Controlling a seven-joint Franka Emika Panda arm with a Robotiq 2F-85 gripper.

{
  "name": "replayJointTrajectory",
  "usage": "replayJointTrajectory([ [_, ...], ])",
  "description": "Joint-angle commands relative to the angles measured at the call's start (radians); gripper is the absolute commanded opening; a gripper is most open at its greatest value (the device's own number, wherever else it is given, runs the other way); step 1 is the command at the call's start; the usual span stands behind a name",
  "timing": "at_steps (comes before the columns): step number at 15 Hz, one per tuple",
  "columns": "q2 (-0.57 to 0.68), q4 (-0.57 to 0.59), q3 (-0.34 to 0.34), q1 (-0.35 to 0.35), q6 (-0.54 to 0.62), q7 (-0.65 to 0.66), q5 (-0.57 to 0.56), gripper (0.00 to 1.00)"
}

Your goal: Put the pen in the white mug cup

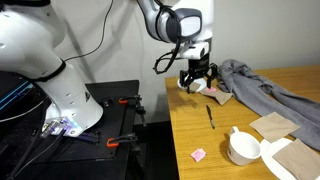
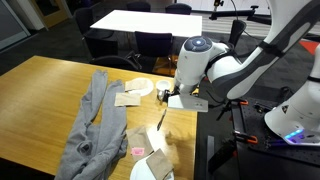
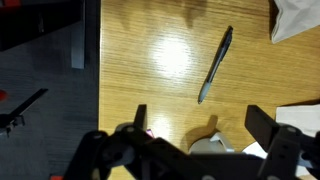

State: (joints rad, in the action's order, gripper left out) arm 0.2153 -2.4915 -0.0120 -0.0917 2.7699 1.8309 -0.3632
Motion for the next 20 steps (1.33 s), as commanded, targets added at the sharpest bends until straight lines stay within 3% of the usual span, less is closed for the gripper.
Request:
replayJointTrajectory([
  [1,-0.002,-0.001,0.035,-0.037,0.0,-0.017,0.021,1.0],
  [8,0.07,0.049,0.085,-0.075,0.011,0.04,0.038,1.0],
  [20,0.275,0.195,0.061,-0.068,-0.009,-0.064,0.32,1.0],
])
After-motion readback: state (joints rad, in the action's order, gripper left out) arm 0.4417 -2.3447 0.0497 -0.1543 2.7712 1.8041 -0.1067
